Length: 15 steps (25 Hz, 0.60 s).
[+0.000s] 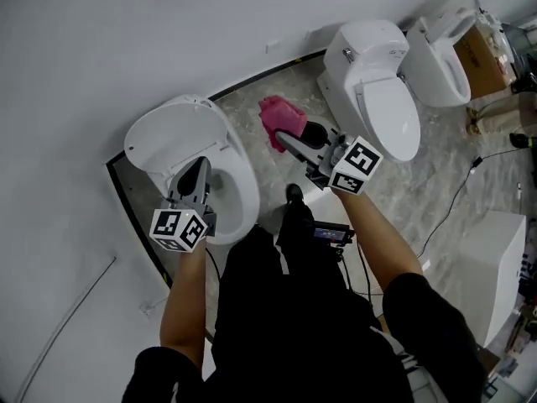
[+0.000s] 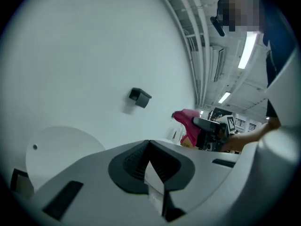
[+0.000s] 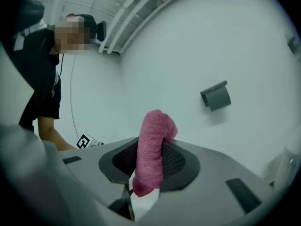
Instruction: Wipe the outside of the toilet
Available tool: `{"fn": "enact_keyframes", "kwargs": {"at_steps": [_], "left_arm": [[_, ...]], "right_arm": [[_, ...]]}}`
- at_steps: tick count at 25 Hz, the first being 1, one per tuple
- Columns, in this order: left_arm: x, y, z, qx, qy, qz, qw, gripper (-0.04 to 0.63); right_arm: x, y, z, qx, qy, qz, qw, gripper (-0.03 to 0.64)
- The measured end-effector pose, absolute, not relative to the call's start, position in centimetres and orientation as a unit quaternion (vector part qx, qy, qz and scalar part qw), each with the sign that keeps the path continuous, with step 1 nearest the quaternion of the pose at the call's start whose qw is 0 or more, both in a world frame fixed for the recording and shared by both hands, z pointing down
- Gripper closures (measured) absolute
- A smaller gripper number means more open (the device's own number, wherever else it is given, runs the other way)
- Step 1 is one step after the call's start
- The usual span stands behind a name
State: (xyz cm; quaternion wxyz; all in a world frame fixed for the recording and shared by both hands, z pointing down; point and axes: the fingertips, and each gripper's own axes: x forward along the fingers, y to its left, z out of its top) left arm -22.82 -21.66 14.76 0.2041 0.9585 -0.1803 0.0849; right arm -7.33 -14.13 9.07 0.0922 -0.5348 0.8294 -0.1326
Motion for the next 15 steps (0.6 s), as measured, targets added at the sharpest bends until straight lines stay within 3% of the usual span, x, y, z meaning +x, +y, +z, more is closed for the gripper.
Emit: {"fn": "enact_keyframes", "kwargs": {"at_steps": [6,10,15], "left_arm": [[-23.9,-27.6,7.7,0.971,-0.177,0.017,0.157,0.579],[-29.7,-22.0,-0.4,0.971,-0.212,-0.04,0.102,0.578],[-32.4,-14.3,-5.7,0.969,-0.229,-0.072,0.057,0.579]], "right_arm": [[-3.8,-17.7,-1.8,-0.64,0.765,0.005,0.063,0.491],[-6.3,-10.9,-8.9,-0.658,0.745,0.095,0.058,0.491],[-8.0,-3.9,-9.3,-0.664,0.739,0.075,0.079,0.491]]}}
